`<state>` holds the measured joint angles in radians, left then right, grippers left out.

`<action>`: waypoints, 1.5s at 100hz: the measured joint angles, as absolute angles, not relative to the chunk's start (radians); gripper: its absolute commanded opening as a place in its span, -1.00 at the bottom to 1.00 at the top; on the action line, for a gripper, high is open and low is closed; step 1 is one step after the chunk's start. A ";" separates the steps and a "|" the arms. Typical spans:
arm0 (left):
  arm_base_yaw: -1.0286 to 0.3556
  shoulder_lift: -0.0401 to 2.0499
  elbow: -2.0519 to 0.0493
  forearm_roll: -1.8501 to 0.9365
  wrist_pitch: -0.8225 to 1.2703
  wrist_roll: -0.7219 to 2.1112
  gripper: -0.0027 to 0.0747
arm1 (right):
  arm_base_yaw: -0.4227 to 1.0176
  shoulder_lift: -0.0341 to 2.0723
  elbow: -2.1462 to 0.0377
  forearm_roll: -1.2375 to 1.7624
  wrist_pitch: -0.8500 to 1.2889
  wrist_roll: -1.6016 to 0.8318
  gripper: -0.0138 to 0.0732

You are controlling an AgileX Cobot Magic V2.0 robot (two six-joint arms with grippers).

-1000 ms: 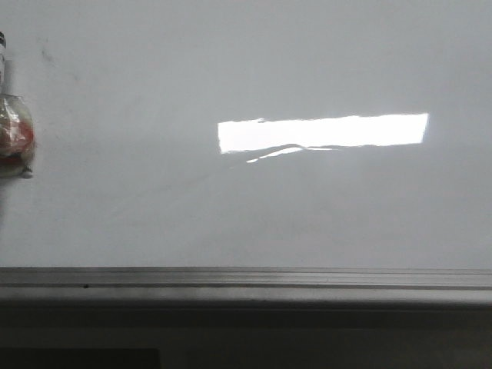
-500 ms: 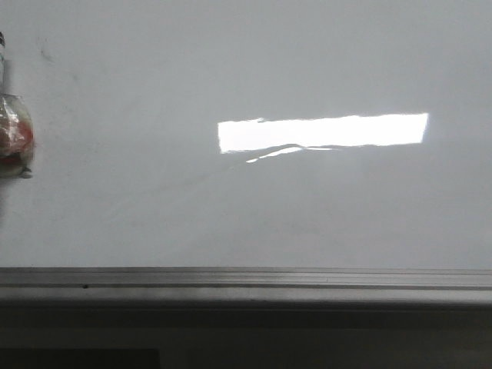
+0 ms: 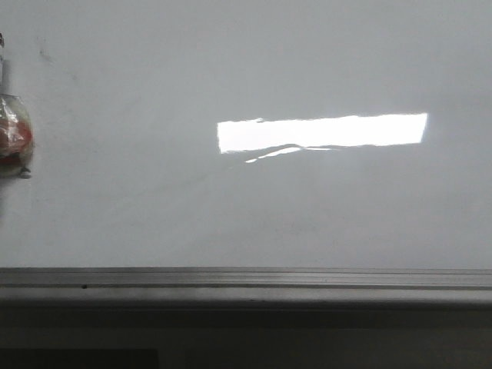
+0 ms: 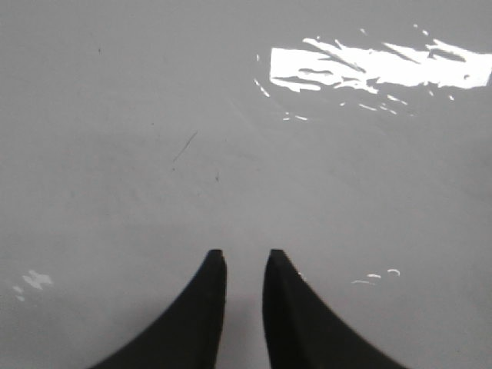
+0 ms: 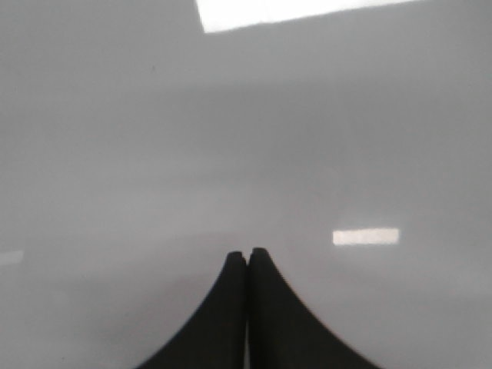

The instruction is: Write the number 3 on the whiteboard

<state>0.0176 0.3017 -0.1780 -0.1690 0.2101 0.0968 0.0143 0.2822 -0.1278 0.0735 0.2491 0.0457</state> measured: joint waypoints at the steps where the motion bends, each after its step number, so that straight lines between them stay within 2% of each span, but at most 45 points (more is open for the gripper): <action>1: 0.018 0.304 -0.178 -0.172 0.207 0.097 -0.14 | 0.014 0.282 -0.128 0.073 0.249 0.046 -0.83; 6: 0.018 0.308 -0.176 -0.175 0.180 0.097 0.02 | 0.014 0.282 -0.128 0.073 0.241 0.046 -0.83; 11: 0.018 0.309 -0.167 -0.178 0.142 0.097 0.08 | 0.014 0.282 -0.128 0.073 0.239 0.046 -0.83; 39: -0.018 0.310 -0.164 -0.119 0.043 0.097 0.08 | 0.014 0.282 -0.128 0.073 0.238 0.046 -0.83; 51: -0.123 0.310 -0.184 -0.091 0.038 0.097 0.08 | 0.014 0.282 -0.128 0.073 0.235 0.046 -0.83; 82: -0.501 0.346 -0.190 -0.148 0.036 0.097 0.08 | 0.014 0.282 -0.128 0.073 0.227 0.046 -0.83; 103: -0.637 0.494 -0.190 -0.209 0.029 0.095 0.08 | 0.014 0.282 -0.128 0.073 0.221 0.046 -0.83; 150: -0.666 0.723 -0.190 -0.299 -0.087 0.091 0.08 | 0.014 0.282 -0.128 0.074 0.204 0.046 -0.83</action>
